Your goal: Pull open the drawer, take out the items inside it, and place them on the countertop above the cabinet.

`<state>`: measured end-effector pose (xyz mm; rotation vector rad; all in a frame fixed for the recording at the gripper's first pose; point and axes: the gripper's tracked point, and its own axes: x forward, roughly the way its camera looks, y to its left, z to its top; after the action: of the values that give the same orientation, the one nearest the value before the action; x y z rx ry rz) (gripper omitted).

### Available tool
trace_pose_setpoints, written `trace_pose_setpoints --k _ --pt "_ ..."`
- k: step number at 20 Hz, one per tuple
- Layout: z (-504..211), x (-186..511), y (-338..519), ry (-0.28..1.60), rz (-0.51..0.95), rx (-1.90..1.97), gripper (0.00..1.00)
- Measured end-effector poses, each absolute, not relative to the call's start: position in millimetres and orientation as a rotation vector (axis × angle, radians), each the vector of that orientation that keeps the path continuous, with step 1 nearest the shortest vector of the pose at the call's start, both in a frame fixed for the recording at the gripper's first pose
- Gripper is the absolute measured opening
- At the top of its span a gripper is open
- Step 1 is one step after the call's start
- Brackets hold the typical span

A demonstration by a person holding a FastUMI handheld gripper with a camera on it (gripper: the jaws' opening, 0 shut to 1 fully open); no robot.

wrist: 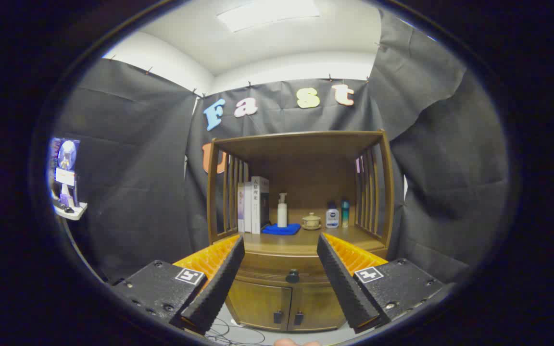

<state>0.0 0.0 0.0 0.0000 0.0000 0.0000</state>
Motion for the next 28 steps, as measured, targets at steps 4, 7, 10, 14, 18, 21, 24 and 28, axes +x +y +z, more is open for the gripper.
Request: trace_pose_setpoints --k 4,7,10,14,18,21,24,28 --pt "-7.9 -2.2 -3.8 0.018 -0.036 0.037 0.99" --pt "-7.5 -4.2 -0.2 0.007 -0.029 0.023 0.99" --pt "-7.5 -2.2 0.6 -0.004 -0.023 0.008 0.99" --pt "-10.5 0.1 2.1 -0.001 -0.026 0.005 0.99" --pt "-22.6 10.4 2.3 0.026 -0.034 -0.005 0.99" --pt "-29.7 18.3 2.1 0.027 -0.041 -0.016 0.99" --pt "-43.7 31.8 2.8 0.055 -0.042 -0.012 0.99" --pt "-62.1 55.1 -3.1 0.085 -0.068 -0.014 0.99"
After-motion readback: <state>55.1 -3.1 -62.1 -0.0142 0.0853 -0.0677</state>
